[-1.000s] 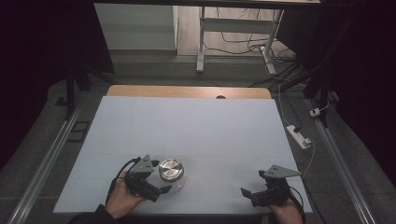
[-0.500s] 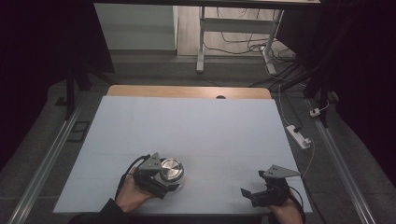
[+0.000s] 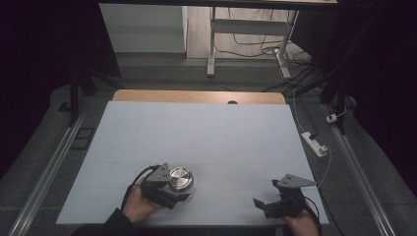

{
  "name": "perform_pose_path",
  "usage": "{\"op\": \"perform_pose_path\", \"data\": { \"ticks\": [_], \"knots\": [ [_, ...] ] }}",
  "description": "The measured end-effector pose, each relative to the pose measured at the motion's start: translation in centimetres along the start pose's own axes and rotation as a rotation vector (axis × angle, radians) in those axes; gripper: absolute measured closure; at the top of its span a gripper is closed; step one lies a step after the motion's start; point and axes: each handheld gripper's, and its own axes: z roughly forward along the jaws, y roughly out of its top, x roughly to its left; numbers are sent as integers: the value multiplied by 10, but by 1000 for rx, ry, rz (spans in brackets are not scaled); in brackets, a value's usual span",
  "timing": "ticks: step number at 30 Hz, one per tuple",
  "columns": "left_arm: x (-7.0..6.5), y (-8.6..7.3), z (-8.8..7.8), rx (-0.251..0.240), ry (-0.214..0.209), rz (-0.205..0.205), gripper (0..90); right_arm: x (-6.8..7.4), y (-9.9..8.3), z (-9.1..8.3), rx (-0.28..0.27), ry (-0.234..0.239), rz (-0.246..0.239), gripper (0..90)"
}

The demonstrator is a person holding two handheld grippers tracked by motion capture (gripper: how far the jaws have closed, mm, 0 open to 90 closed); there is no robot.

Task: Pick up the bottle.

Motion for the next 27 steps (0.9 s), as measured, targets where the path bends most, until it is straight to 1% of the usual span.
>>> {"op": "perform_pose_path", "data": {
  "ticks": [5,14,15,20,23,26,27],
  "knots": [
    [-2,1,0,2,17,-1,151,0,0,0,-1,-3,-6,0],
    [-1,4,-3,12,28,-14,152,1,0,-1,-7,-4,-11,0],
    [0,6,-5,5,24,-17,152,1,0,-1,-7,-5,-11,0],
    [0,14,-9,-3,26,1,152,1,0,-1,-8,-4,-10,0],
    [2,22,-11,-14,15,6,153,0,0,0,-8,0,-8,0],
    [4,26,-11,-15,12,9,153,0,0,-1,-7,-1,-5,0],
    [5,30,-11,-11,7,16,152,0,0,-1,-7,-2,-5,0]
  ]
}}
